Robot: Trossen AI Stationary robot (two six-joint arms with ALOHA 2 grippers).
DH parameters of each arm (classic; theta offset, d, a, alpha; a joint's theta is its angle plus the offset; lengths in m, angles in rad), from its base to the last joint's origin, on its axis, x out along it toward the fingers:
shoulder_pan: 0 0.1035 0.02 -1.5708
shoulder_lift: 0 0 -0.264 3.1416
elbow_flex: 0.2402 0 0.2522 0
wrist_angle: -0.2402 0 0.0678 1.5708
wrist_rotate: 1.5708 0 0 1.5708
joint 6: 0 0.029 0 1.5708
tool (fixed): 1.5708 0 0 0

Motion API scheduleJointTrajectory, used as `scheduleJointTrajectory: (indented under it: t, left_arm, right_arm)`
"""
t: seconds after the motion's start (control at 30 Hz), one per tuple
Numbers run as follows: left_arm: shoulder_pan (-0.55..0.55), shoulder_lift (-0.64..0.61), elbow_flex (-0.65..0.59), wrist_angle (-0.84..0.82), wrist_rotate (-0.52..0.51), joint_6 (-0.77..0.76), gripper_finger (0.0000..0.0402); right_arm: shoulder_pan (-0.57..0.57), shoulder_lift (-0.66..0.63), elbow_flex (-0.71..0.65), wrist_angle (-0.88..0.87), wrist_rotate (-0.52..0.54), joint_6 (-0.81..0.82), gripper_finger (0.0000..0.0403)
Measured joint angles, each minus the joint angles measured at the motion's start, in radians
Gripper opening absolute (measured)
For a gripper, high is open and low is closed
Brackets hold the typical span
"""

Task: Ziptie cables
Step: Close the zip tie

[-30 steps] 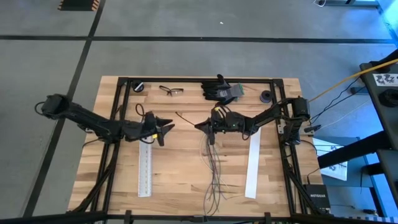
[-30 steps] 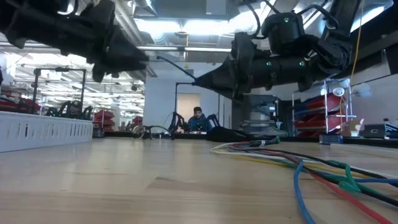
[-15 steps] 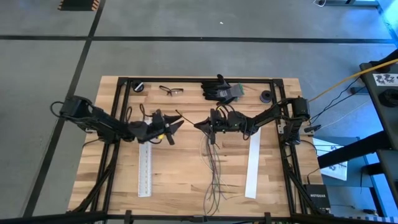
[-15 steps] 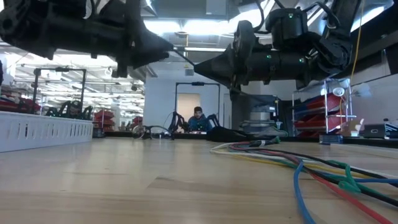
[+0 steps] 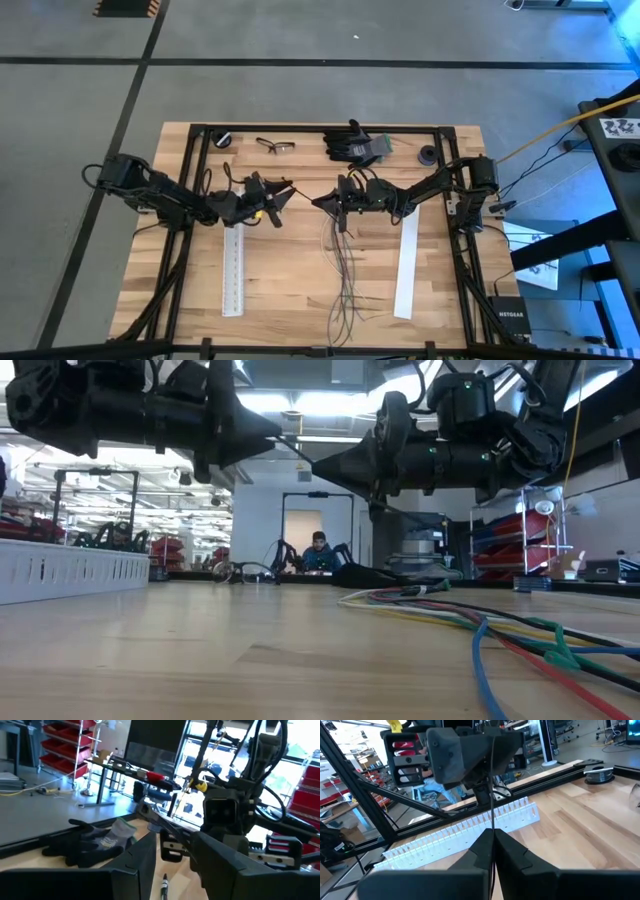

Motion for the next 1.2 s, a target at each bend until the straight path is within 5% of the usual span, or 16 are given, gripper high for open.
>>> scheduleJointTrajectory:
  t: [0.13,0.37,0.67,0.93,1.2]
  left_arm:
    - [0.001,0.0,0.0,0.004,0.012,0.011,0.0098]
    - [0.001,0.0,0.0,0.0,0.012,0.092,0.0007]
    - [-0.005,0.0,0.0,-0.069,-0.029,0.14,0.0]
    - [-0.027,-0.066,0.0,-0.124,-0.05,0.159,0.0]
    - [-0.028,-0.144,0.0,-0.224,-0.052,0.147,0.0]
  right_arm:
    - [0.0,0.0,0.0,0.0,0.0,-0.001,0.0]
    - [0.0,0.0,0.0,0.0,0.0,0.022,0.0]
    - [-0.001,0.0,0.0,-0.023,0.0,0.015,0.0001]
    - [-0.002,-0.063,0.001,-0.047,-0.044,-0.221,0.0026]
    - [-0.002,-0.314,0.011,-0.417,-0.016,-0.511,0.0105]
